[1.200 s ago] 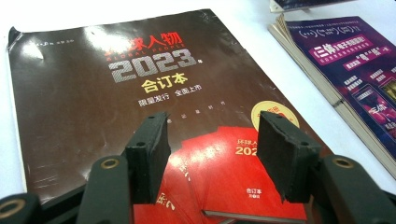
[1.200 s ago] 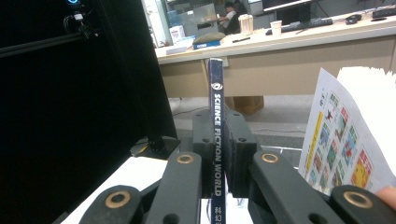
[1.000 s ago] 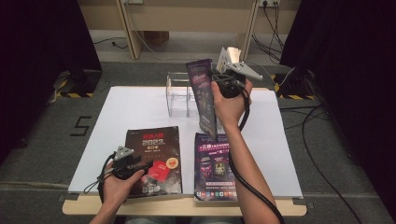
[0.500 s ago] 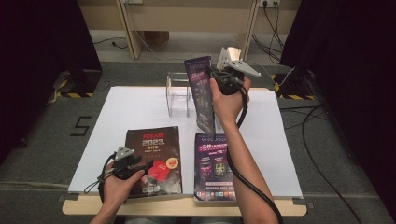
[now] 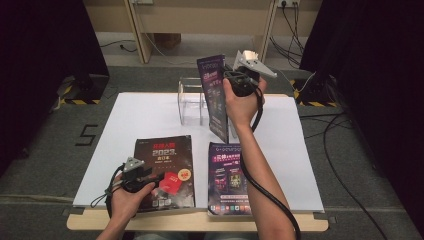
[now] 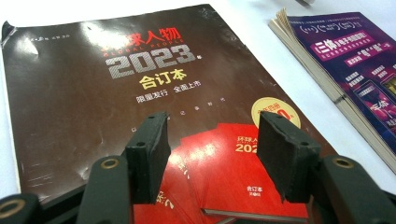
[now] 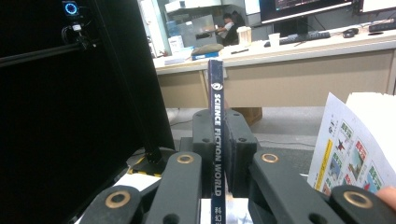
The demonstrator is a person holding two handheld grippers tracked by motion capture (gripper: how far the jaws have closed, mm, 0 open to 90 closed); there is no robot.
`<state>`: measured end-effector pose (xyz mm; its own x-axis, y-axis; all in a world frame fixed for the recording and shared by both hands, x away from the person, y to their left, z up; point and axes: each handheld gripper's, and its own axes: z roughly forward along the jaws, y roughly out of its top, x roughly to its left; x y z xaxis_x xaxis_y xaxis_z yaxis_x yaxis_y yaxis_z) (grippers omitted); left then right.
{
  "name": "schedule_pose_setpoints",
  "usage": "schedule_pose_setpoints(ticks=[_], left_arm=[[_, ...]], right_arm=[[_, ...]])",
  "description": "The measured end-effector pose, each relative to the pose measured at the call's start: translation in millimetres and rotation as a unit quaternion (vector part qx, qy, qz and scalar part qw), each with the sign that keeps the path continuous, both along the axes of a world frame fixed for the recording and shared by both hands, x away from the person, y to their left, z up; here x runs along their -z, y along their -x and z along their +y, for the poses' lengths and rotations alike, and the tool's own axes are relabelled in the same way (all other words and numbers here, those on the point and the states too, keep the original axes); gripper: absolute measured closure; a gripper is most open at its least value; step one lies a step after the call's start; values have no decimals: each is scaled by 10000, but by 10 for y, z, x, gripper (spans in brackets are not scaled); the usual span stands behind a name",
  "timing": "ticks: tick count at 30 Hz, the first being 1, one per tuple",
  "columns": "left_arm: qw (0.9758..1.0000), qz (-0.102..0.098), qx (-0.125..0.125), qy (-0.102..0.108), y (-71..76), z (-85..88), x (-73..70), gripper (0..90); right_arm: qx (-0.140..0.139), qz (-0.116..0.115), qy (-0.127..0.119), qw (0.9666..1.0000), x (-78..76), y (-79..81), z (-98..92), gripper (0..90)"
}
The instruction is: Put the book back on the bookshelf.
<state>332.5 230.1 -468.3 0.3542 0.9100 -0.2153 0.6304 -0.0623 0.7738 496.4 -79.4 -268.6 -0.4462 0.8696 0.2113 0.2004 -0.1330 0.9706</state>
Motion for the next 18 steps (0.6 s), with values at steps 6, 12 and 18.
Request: schedule_pose_setpoints(ticks=[6, 12, 18], left_arm=[[10000, 15, 5, -10, -2, -4, 10, 432], [10000, 35, 24, -18, -3, -8, 18, 432], [10000, 40, 20, -19, -5, 0, 25, 432]], right_arm=[[29, -44, -17, 10000, -16, -59, 20, 850], [87, -66, -13, 9999, -15, -137, 46, 850], [183, -95, -32, 9998, 7, -230, 51, 849]])
